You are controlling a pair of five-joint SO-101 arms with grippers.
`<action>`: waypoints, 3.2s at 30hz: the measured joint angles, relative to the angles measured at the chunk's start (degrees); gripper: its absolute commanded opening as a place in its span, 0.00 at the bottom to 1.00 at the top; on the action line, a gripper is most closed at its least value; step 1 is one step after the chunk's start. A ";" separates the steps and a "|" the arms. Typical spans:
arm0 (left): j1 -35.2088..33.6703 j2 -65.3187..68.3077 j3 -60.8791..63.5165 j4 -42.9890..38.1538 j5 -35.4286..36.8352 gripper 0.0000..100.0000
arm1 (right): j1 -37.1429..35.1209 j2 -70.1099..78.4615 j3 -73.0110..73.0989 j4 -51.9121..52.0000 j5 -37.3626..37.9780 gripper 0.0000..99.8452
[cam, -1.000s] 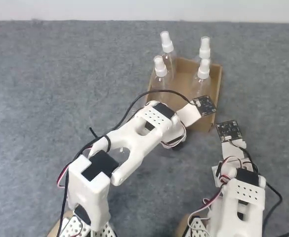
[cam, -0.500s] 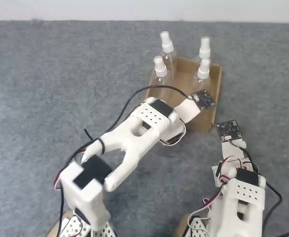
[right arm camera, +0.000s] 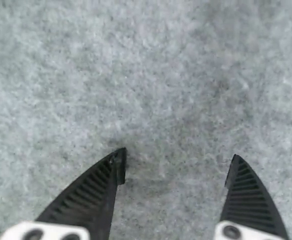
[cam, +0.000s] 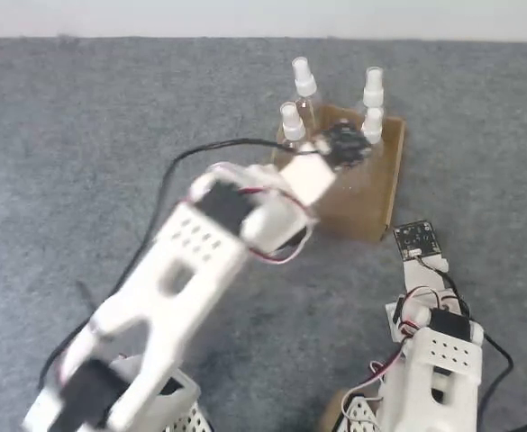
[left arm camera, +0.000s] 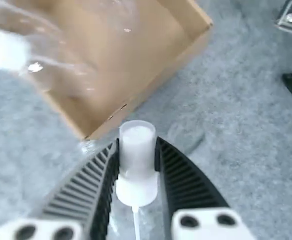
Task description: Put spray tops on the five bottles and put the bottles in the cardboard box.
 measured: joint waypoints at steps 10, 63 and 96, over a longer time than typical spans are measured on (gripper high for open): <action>-20.84 -32.18 13.10 0.00 2.29 0.08 | -4.66 0.35 0.00 0.00 0.09 0.27; -51.25 -59.60 59.52 -18.90 5.19 0.08 | -61.10 82.55 -83.08 6.24 -73.67 0.21; -49.23 -59.60 60.75 -18.90 5.19 0.08 | -40.62 37.10 -85.80 45.89 -18.20 0.01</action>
